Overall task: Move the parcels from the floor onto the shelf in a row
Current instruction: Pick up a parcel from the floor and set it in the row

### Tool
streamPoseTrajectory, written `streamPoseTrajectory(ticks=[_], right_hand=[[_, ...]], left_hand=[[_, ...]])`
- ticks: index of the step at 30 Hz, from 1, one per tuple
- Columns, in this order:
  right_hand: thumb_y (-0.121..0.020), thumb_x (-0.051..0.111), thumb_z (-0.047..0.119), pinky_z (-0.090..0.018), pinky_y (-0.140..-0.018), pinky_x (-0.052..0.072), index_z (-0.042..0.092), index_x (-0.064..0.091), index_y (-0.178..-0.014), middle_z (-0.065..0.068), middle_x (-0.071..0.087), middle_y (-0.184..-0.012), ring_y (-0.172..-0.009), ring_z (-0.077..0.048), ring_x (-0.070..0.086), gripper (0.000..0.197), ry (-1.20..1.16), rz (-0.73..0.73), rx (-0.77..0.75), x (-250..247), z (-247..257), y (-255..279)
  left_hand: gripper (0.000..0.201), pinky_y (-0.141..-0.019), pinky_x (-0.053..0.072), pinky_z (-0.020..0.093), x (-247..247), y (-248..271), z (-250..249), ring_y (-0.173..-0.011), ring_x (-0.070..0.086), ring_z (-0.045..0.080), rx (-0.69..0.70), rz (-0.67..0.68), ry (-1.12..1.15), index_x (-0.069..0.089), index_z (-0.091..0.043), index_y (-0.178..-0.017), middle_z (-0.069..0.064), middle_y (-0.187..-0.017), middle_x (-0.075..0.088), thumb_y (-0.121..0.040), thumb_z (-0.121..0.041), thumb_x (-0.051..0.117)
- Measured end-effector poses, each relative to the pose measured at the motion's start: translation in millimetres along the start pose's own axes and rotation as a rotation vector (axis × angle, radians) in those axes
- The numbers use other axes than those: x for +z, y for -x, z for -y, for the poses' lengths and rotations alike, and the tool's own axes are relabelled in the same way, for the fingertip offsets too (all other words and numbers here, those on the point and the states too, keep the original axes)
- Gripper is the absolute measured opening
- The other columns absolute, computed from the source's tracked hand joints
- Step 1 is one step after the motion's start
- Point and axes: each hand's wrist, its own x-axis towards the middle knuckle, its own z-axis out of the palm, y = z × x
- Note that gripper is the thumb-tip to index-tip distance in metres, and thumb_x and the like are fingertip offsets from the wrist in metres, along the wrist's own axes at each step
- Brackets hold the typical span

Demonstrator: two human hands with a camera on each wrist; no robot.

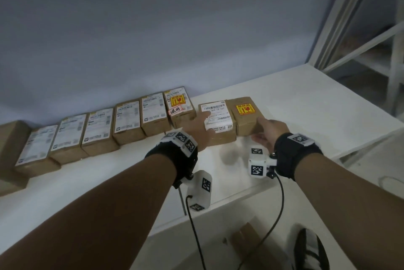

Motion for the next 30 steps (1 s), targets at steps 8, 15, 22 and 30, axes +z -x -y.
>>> streamPoseTrajectory(ticks=[8,15,22,30], right_hand=[[-0.091,0.058,0.019,-0.047,-0.084,0.058,0.012,0.060,-0.097,-0.016,0.067,-0.105,-0.092,-0.037,0.069,0.010,0.117,0.027,-0.122,24,37,-38],[-0.093,0.055,0.019,-0.043,-0.096,0.051,0.005,0.062,-0.120,-0.015,0.066,-0.116,-0.106,-0.035,0.064,0.031,0.303,-0.016,-0.200,46,49,-57],[-0.093,0.049,0.011,-0.036,-0.087,0.051,0.012,0.067,-0.115,-0.013,0.067,-0.116,-0.095,-0.031,0.061,0.028,0.472,-0.061,-0.207,62,42,-81],[-0.089,0.043,0.004,-0.046,-0.098,0.049,0.003,0.064,-0.115,-0.019,0.065,-0.117,-0.108,-0.036,0.061,0.033,0.469,0.029,-0.240,80,47,-95]], left_hand=[[0.043,-0.078,0.056,0.032,-22,-46,-16,-0.094,0.063,0.021,0.050,-0.086,-0.360,0.041,-0.019,-0.141,0.008,-0.124,0.059,-0.098,-0.014,0.047],[0.021,-0.051,0.033,0.014,-38,-74,-11,-0.067,0.050,0.009,0.053,-0.128,-0.485,0.057,-0.012,-0.117,0.003,-0.102,0.064,-0.101,-0.015,0.045],[0.026,-0.087,0.045,0.022,-42,-80,-12,-0.100,0.064,0.019,0.062,-0.173,-0.538,0.055,-0.007,-0.124,0.009,-0.121,0.063,-0.102,-0.015,0.042],[0.029,-0.097,0.043,0.028,-42,-98,-1,-0.118,0.057,0.021,-0.017,-0.195,-0.392,0.053,-0.009,-0.127,0.007,-0.132,0.058,-0.102,-0.017,0.043]])
